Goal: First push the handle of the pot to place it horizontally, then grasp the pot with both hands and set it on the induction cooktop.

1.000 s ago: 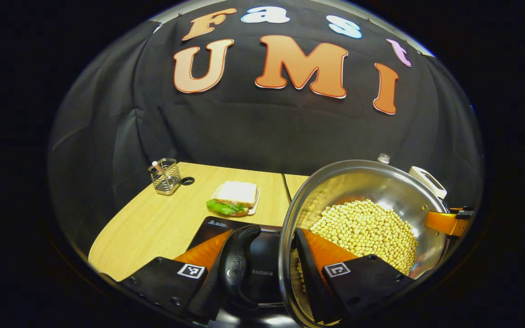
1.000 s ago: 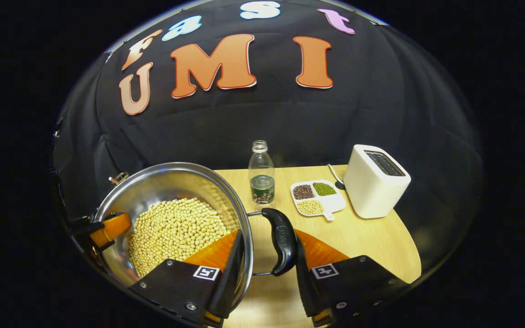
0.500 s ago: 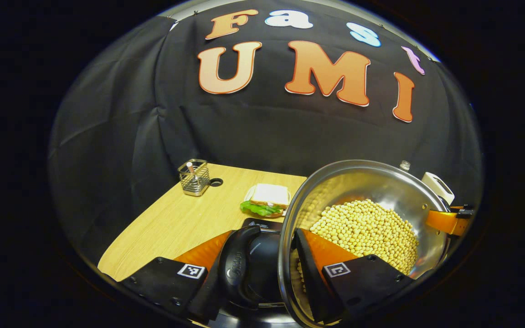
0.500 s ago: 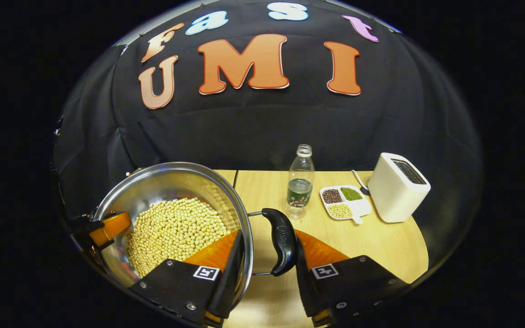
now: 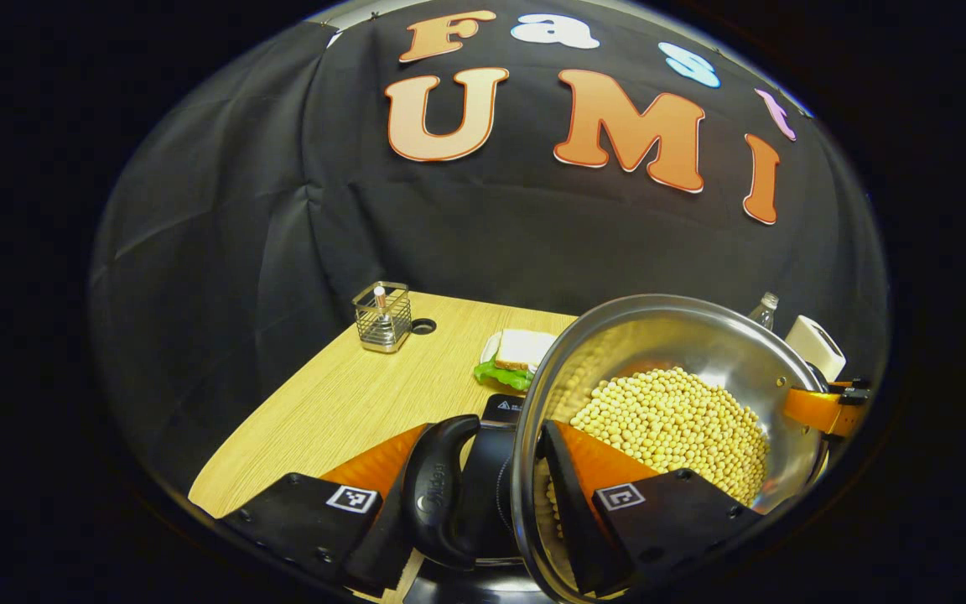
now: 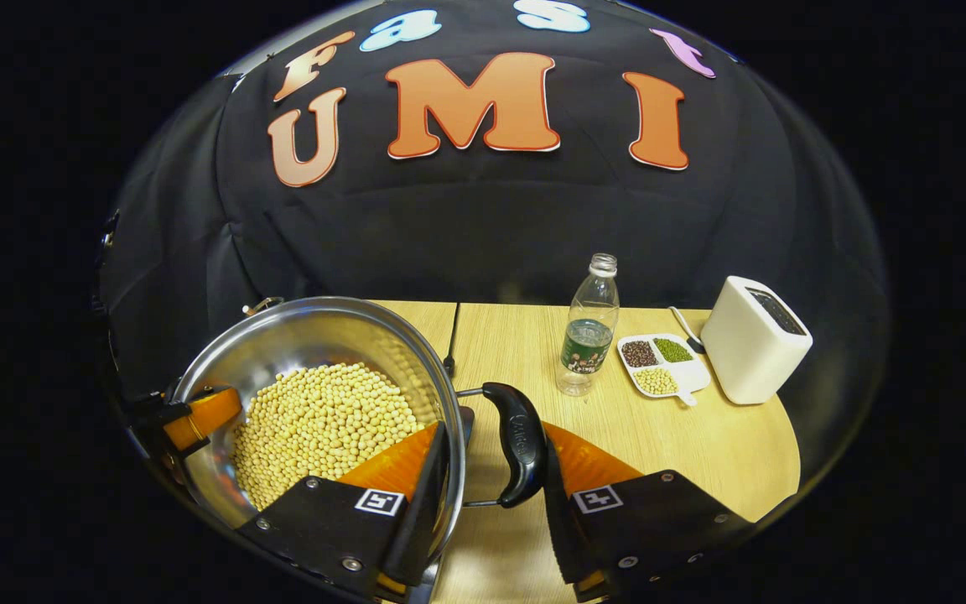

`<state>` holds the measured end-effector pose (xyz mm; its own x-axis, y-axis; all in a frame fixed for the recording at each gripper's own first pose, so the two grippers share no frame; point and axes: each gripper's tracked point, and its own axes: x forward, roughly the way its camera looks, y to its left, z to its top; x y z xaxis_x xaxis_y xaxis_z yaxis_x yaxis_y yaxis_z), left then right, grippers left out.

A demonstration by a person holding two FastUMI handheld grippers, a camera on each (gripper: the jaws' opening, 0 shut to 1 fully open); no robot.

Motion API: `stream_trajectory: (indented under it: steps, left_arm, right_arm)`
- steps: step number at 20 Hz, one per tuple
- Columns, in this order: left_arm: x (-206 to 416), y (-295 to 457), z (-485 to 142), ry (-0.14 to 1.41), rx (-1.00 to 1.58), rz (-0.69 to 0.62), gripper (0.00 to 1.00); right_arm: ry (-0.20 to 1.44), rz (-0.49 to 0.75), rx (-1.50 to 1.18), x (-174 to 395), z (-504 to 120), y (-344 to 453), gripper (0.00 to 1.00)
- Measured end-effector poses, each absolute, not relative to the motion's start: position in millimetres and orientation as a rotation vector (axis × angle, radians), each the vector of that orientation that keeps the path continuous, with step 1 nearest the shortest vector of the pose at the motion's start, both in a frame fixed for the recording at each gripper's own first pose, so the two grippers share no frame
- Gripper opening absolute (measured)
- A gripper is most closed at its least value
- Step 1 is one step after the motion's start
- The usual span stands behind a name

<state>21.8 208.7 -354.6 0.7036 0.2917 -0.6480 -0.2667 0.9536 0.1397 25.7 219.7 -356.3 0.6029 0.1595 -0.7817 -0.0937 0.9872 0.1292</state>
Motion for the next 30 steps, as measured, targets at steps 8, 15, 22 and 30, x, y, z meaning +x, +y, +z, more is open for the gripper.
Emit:
stream_trajectory:
  steps: [8, 15, 22, 30]
  left_arm:
    - [25, 214, -372, 0.781, 0.023, 0.306, 0.80]
    - [29, 216, -366, 0.802, 0.038, 0.285, 0.80]
    - [29, 217, -365, 0.836, 0.024, 0.300, 0.82]
    - [32, 218, -368, 0.882, 0.000, 0.308, 0.80]
  right_arm:
    - [0.967, 0.134, 0.070, 23, -382, 232, 0.59]
    - [0.997, 0.103, 0.095, 25, -401, 229, 0.59]
    - [1.026, 0.101, 0.090, 21, -414, 232, 0.59]
    - [1.066, 0.101, 0.077, 15, -422, 240, 0.55]
